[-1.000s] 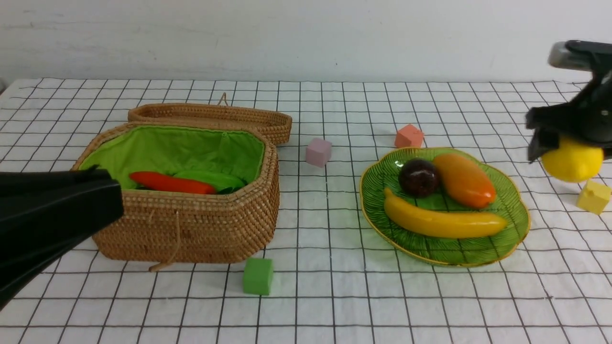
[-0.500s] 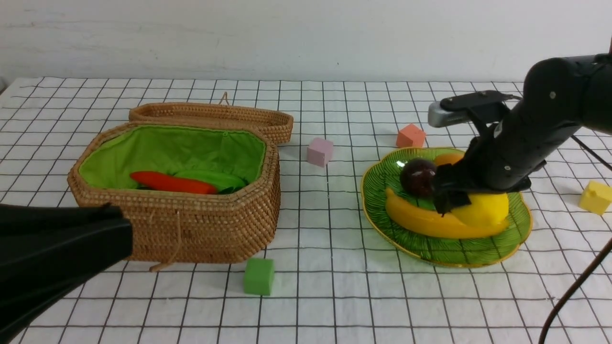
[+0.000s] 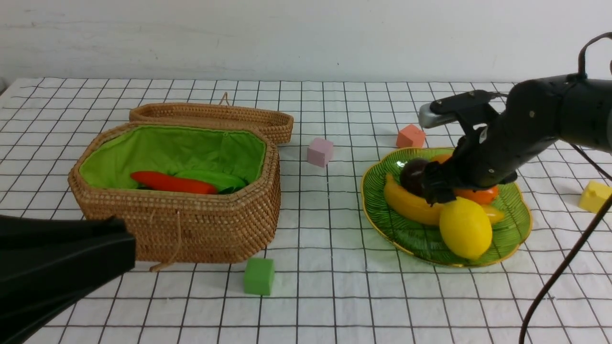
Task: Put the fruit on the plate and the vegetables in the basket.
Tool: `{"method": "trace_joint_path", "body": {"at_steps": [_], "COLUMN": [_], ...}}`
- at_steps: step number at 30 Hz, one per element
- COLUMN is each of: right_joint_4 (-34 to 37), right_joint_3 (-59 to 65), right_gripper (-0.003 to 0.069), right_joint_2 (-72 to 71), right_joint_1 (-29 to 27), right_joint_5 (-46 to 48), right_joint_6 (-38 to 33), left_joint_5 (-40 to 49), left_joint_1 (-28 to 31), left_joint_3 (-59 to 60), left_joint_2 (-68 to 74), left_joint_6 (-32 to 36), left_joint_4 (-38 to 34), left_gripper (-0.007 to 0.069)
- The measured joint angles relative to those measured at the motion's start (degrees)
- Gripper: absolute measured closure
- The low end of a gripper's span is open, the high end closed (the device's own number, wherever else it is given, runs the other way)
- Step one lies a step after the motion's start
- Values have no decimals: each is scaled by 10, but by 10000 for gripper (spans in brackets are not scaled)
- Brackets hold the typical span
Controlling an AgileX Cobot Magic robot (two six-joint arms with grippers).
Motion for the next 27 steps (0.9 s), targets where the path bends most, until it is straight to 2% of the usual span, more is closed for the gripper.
{"method": "trace_joint_path", "body": {"at_steps": [4,9,14,15,17,19,20,21,23,27], "right_joint_4": [-2,-2,-3,-6,-7,-8,-8,-7,-2,5], "right_joint_3": [0,0,2,8,32,51,92,119,176,281], "right_gripper": [23,88,283,350,467,533,608,643,666,659], "right_joint_2": [-6,-38,-163,-208,-269,-312,-373,-413,-496,-648], "right_joint_1": [0,0,0,0,0,0,0,0,0,0], "right_joint_5": [2,32,149,181,223,239,260,266,273,277], "right_joint_6": [0,5,48,53,63,67,80,90,112,150], "left_joint_5": [1,1,-26,-37,-64,-81,-119,-142,-186,-259], "left_joint_1": [0,0,0,0,0,0,0,0,0,0], "left_joint_3": [0,0,0,4,22,43,80,106,163,260], "left_joint_2": [0,0,-2,-10,-38,-59,-104,-131,-175,-243], "left_joint_6": [0,0,-1,-1,-2,-9,-25,-37,-60,-85], "left_joint_4": [0,0,3,8,17,18,18,18,18,16], "left_gripper": [571,571,603,631,638,638,638,638,638,638]}}
